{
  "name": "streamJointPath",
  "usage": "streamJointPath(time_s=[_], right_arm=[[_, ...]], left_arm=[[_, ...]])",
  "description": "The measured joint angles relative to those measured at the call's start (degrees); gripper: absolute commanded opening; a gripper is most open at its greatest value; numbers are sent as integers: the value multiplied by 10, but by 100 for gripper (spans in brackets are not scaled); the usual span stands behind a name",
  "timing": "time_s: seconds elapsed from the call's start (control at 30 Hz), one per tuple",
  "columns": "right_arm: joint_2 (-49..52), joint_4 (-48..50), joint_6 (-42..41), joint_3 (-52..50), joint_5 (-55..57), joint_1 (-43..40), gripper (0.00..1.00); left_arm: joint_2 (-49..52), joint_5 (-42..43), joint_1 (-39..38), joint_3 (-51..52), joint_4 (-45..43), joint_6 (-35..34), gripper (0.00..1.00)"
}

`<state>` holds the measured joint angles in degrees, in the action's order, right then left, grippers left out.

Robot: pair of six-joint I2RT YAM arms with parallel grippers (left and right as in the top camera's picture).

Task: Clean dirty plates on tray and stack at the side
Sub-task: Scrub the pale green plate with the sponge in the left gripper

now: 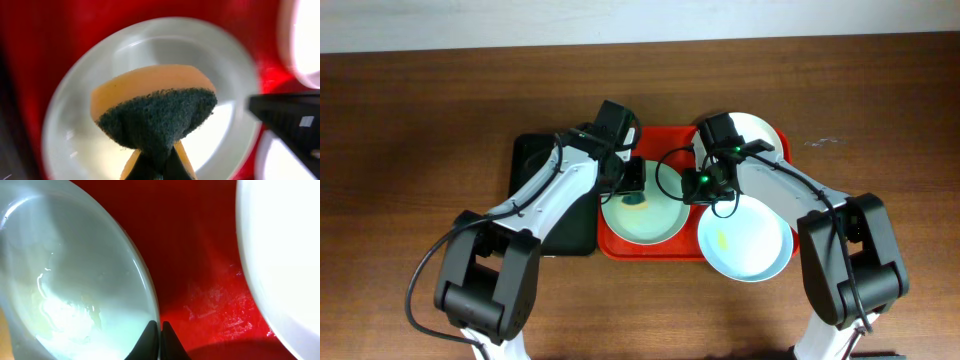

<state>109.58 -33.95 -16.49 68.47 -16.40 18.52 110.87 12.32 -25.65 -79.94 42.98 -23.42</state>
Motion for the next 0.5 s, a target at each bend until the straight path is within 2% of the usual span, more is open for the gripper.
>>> streamJointPath(time_s=[0.3,0.5], right_arm=[[0,0,0,0,0,0,4],[0,0,0,0,0,0,4]], left_arm=[[39,-51,-3,21,-1,0,0],[49,-32,-1,20,-9,0,0]])
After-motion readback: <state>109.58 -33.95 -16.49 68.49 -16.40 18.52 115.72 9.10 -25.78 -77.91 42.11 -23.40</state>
